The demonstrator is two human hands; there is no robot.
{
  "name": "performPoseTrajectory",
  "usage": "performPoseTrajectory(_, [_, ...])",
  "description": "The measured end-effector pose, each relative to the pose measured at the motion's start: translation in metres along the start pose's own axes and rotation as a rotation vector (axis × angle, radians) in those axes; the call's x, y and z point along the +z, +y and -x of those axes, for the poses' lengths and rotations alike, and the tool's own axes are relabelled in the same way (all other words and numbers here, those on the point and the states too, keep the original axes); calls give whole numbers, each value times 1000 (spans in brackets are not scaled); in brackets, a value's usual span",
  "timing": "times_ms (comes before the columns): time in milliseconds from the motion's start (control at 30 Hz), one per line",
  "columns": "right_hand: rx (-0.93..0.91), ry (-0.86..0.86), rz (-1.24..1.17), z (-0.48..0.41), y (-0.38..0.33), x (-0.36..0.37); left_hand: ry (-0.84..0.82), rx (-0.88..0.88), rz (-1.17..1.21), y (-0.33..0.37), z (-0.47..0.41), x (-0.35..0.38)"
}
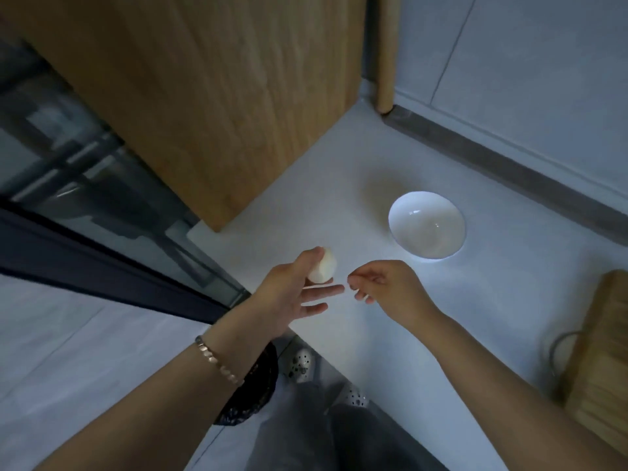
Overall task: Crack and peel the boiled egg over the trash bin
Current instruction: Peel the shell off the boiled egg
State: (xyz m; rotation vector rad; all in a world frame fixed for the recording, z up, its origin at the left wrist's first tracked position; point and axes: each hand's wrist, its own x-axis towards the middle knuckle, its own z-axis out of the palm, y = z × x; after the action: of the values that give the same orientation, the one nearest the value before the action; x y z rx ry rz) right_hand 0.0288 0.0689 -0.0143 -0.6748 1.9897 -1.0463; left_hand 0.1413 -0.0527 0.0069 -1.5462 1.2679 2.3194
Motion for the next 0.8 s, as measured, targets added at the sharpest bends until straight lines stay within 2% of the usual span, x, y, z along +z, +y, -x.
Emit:
performPoseTrajectory(100, [-72,42,156,-4,-7,23,176,62,-41,-12,7,-36])
performPoseTrajectory(167, [-162,12,247,-2,-19,46,293,84,-12,-21,11,-61])
performPoseTrajectory(300, [-263,-177,357,-3,-35,114,505,127,61,-41,21,-110])
performPoseTrajectory(400, [-256,-339,436,-5,-37,184,623,116,146,-62,31,-157])
performPoseTrajectory(533, [-140,-473,539,-11,-27,251,678,71,142,-89,41,-207])
performPoseTrajectory(700, [-80,-421,664,-18,-28,297,694,26,165,-108,46,-249])
performPoseTrajectory(800, [-40,-486,716,-21,-27,315,690,19,175,-112,47,-263])
